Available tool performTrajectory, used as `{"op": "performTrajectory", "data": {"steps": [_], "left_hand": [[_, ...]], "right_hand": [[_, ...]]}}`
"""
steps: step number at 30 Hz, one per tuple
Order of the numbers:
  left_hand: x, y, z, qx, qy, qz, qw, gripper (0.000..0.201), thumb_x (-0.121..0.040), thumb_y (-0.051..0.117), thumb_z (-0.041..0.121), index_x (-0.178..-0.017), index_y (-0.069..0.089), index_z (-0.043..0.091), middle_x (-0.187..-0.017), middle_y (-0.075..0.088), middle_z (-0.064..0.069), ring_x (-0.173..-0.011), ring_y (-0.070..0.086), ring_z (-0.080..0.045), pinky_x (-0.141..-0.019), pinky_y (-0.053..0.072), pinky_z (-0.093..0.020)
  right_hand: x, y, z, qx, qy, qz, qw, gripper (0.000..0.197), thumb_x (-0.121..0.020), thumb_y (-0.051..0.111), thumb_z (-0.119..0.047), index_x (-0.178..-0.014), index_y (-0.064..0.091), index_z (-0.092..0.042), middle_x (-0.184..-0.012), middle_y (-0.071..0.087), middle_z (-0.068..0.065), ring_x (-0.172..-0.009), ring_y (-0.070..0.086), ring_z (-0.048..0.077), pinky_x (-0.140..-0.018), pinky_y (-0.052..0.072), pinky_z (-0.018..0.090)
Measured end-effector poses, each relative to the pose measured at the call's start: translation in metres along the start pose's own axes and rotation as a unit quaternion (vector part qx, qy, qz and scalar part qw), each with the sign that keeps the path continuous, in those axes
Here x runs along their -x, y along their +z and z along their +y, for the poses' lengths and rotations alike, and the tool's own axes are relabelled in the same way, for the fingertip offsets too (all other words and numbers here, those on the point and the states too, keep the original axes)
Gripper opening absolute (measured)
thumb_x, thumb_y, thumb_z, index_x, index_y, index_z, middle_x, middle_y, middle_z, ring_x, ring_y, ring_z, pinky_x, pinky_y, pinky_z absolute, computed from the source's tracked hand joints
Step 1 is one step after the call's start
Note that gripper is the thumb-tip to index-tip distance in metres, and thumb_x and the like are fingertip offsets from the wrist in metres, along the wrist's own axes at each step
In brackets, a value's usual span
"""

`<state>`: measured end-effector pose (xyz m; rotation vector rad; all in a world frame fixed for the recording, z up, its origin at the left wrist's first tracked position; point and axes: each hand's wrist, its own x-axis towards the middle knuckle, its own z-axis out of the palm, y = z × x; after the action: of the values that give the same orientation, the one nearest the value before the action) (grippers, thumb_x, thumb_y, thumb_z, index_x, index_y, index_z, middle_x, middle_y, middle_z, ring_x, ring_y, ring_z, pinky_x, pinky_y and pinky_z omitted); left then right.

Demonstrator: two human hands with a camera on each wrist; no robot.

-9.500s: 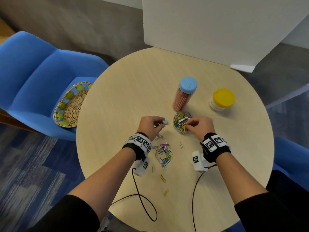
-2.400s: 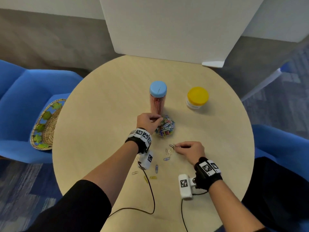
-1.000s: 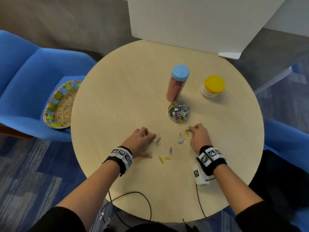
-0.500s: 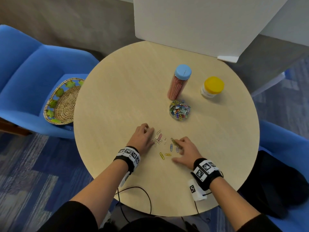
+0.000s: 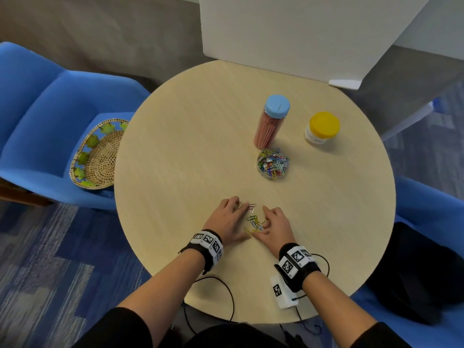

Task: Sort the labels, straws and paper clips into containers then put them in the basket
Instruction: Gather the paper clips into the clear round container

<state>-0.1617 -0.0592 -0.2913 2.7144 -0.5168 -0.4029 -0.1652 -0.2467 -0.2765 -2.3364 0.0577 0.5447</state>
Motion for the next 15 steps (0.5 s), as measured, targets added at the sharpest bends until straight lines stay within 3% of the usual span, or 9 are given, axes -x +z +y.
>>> {"op": "performTrajectory", "data": {"steps": [3,6,10,15], "left_hand": [[-0.005,0.002,0.006,0.06,-0.015,0.052,0.997,0.053,-0.086,0.064,0.043,-0.133,0.054,0.021,-0.129,0.046,-0.008,-0.11,0.045,-0.025,-0.097,0.045,-0.038],[-0.01,0.007,0.008,0.1,0.0,0.082,0.992,0.034,-0.084,0.072,0.031,-0.115,0.068,0.019,-0.115,0.054,-0.008,-0.097,0.052,-0.025,-0.085,0.048,-0.034],[-0.022,0.002,0.011,0.106,0.01,0.086,0.991,0.013,-0.086,0.07,0.019,-0.097,0.074,0.012,-0.1,0.062,-0.011,-0.085,0.058,-0.03,-0.076,0.052,-0.038],[-0.032,-0.01,0.015,0.094,-0.011,0.044,0.995,0.017,-0.087,0.061,0.017,-0.091,0.074,0.007,-0.093,0.066,-0.008,-0.082,0.062,-0.028,-0.075,0.052,-0.037]], "right_hand": [[-0.004,0.001,-0.005,0.009,0.009,0.015,1.0,0.082,-0.075,0.084,-0.015,-0.145,0.043,-0.004,-0.104,0.048,0.002,-0.078,0.057,0.016,-0.077,0.055,0.021],[-0.006,-0.004,-0.005,0.017,0.011,0.03,0.999,0.068,-0.075,0.083,-0.013,-0.136,0.055,-0.006,-0.097,0.055,0.003,-0.077,0.061,0.019,-0.081,0.056,0.034],[-0.004,-0.006,-0.003,0.024,-0.008,0.062,0.998,0.041,-0.072,0.083,-0.013,-0.112,0.073,-0.011,-0.086,0.064,0.001,-0.071,0.063,0.016,-0.082,0.055,0.033],[-0.002,-0.006,-0.006,0.062,-0.025,0.056,0.996,0.022,-0.083,0.074,-0.016,-0.105,0.077,-0.017,-0.09,0.068,0.003,-0.078,0.062,0.017,-0.078,0.05,0.027]]}}
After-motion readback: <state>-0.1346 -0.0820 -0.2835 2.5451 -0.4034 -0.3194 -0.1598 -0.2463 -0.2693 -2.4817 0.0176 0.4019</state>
